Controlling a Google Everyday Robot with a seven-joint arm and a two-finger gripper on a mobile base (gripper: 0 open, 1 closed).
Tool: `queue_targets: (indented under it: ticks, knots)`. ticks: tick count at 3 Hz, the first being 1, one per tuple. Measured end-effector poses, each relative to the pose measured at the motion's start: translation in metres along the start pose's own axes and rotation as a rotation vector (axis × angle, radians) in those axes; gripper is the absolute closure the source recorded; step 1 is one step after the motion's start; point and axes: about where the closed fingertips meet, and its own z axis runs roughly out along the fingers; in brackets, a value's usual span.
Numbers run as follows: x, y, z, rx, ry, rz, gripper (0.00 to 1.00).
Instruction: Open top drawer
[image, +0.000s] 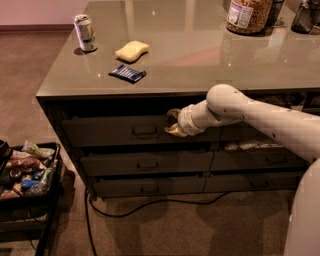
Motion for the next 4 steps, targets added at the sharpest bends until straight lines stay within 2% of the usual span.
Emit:
queue_targets:
  ticks: [4]
  knots:
    - [-0.0017, -0.0045, -0.0017, -0.014, 0.0, 0.003, 1.0]
